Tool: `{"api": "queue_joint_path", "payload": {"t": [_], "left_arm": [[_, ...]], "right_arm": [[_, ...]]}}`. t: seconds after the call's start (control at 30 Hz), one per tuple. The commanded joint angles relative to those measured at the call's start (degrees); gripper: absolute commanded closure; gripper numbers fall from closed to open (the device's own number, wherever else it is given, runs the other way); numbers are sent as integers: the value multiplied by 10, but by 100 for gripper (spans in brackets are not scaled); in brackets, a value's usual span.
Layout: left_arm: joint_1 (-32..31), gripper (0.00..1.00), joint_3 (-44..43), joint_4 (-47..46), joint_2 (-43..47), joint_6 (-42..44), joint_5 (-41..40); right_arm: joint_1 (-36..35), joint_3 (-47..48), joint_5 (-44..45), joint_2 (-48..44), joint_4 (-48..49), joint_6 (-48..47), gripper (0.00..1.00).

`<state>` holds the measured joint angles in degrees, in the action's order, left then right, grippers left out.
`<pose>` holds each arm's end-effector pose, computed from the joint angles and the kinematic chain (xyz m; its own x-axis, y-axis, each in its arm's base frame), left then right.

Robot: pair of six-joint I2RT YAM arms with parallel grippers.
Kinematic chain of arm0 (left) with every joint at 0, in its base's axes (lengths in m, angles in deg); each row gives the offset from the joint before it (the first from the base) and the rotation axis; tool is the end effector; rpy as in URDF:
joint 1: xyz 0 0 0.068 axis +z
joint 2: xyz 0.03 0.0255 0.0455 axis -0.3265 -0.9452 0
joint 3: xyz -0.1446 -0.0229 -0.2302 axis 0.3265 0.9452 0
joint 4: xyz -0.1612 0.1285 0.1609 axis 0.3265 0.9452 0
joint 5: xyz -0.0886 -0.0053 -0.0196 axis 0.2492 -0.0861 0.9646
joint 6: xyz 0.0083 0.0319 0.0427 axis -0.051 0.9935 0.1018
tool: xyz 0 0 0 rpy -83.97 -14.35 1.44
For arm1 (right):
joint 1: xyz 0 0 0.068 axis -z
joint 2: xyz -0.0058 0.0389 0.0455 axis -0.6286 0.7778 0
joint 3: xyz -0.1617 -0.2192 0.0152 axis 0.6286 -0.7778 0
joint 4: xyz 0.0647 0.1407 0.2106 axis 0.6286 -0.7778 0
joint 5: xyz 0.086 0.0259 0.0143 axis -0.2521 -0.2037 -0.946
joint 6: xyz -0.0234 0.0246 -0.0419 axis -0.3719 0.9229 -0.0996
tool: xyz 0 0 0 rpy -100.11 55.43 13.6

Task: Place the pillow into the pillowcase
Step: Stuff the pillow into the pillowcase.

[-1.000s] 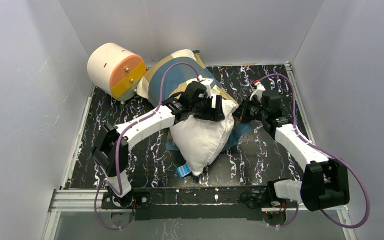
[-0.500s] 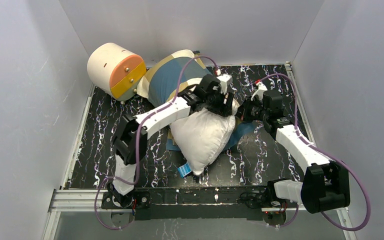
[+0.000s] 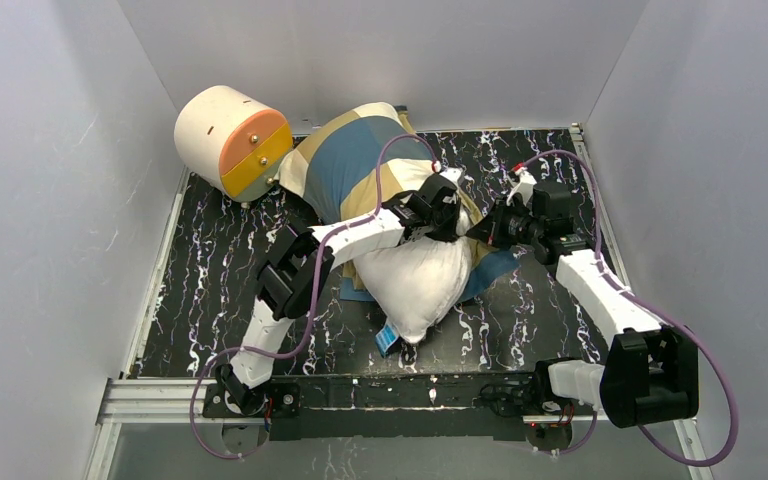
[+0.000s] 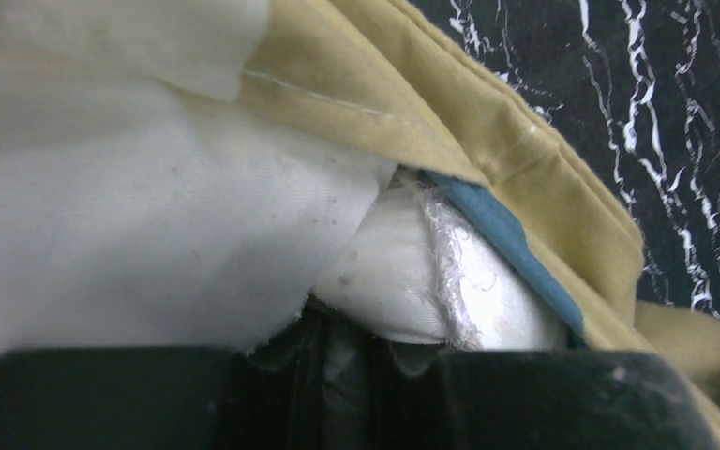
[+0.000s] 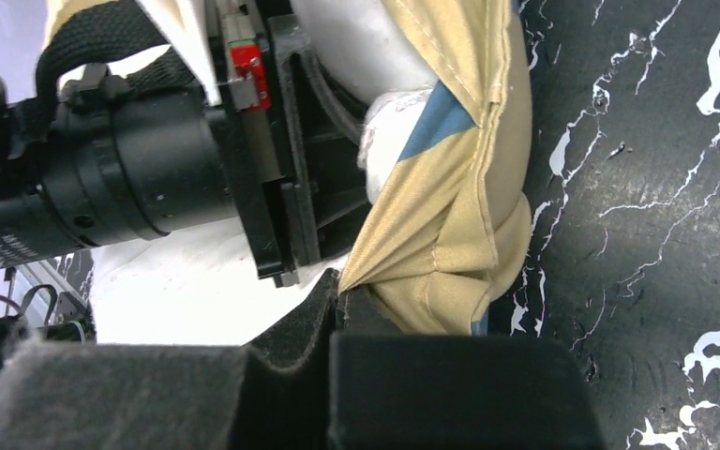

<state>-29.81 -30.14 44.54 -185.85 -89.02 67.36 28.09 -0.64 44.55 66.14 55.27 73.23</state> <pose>0.3318 -0.3800 0.1989 -0.6881 0.0836 -0.7208 0.4910 0.7850 -0.3777 0.2587 0.0662 0.2627 -0.6645 0.1965 -0.7210 -0.3431 0.7769 0.5279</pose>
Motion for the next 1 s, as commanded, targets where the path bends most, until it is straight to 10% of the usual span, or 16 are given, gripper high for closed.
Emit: {"api": "queue_joint_path", "payload": {"t": [0.0, 0.2, 0.3, 0.47, 0.7, 0.97], "left_arm": [[6, 97, 33, 85, -136, -36, -86], [7, 98, 31, 7, -145, -133, -19], [9, 95, 87, -102, -51, -180, 33], [31, 76, 124, -98, 70, -190, 103], [33, 32, 144, 73, 184, -23, 61], [34, 21, 13, 155, 216, 68, 68]], "right_arm": [[-14, 37, -279, -88, 227, 43, 99], [-63, 40, -292, -54, 196, 13, 99], [-44, 56, -111, -24, 46, -8, 99], [12, 7, -27, -26, 81, 17, 99], [31, 12, -19, -43, 71, 2, 99], [36, 21, -26, -52, 66, 2, 99]]}}
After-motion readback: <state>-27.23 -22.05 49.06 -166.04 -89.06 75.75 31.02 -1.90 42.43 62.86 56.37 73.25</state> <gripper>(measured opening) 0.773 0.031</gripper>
